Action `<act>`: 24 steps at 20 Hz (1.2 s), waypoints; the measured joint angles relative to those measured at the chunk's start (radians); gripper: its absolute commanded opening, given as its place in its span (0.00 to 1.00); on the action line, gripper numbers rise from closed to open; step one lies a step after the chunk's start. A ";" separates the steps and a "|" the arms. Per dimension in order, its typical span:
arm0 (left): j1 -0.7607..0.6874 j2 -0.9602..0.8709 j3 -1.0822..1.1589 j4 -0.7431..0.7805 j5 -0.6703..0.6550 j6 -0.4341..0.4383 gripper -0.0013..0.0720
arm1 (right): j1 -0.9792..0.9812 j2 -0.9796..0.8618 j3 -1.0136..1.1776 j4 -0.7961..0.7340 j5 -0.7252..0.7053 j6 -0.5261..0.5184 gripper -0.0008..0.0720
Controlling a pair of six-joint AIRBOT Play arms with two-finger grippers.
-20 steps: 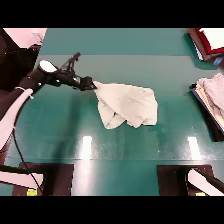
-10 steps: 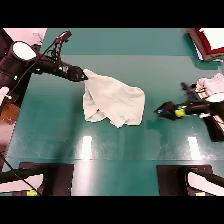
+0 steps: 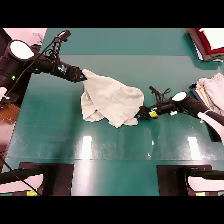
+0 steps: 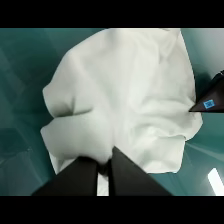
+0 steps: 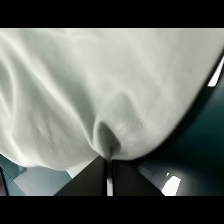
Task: Fold the shirts.
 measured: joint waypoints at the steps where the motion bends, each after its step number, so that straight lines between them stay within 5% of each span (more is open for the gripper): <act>1: 0.000 0.002 0.002 0.002 -0.001 0.000 0.06 | 0.008 0.000 0.018 0.006 -0.002 -0.007 0.03; 11: 0.002 0.263 0.331 0.169 -0.020 0.001 0.06 | -0.163 0.376 0.399 0.000 0.064 0.008 0.03; 17: 0.000 0.425 0.548 0.159 -0.121 0.021 0.06 | -0.204 0.568 0.674 -0.229 0.198 0.167 0.03; 24: 0.000 0.393 0.346 0.111 -0.161 0.043 0.06 | -0.166 0.573 0.669 -0.385 0.366 0.293 0.03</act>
